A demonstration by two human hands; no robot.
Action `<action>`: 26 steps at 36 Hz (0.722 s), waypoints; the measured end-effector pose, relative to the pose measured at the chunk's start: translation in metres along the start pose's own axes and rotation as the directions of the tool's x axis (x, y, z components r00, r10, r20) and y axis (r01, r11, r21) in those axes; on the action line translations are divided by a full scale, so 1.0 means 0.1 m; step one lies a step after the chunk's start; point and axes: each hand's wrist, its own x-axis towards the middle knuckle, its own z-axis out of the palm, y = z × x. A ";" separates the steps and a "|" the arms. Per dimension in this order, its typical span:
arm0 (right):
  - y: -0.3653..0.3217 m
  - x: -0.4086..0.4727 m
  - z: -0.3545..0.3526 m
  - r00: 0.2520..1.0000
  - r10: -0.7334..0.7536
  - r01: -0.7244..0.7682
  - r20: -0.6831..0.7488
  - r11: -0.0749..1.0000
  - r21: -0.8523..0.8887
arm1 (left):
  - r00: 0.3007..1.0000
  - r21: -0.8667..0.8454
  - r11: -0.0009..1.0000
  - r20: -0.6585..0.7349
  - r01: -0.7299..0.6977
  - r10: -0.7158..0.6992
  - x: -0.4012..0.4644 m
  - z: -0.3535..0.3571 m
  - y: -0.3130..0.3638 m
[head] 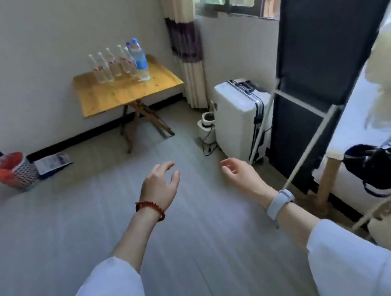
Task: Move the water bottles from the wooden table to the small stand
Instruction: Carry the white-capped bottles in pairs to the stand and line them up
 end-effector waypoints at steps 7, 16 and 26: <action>-0.52 1.64 0.54 0.986 -0.081 0.084 0.144 0.996 -0.015 | 0.979 -0.009 0.985 -0.112 0.170 -0.170 1.25 -0.25 -0.77; -1.27 3.91 1.31 0.968 -0.136 0.141 0.212 0.990 -0.007 | 0.950 -0.024 0.973 -0.214 0.229 -0.228 3.34 -0.53 -1.84; -2.07 6.22 1.70 0.971 -0.143 0.147 0.194 0.989 -0.008 | 0.945 -0.062 0.973 -0.231 0.221 -0.230 5.67 -0.87 -2.62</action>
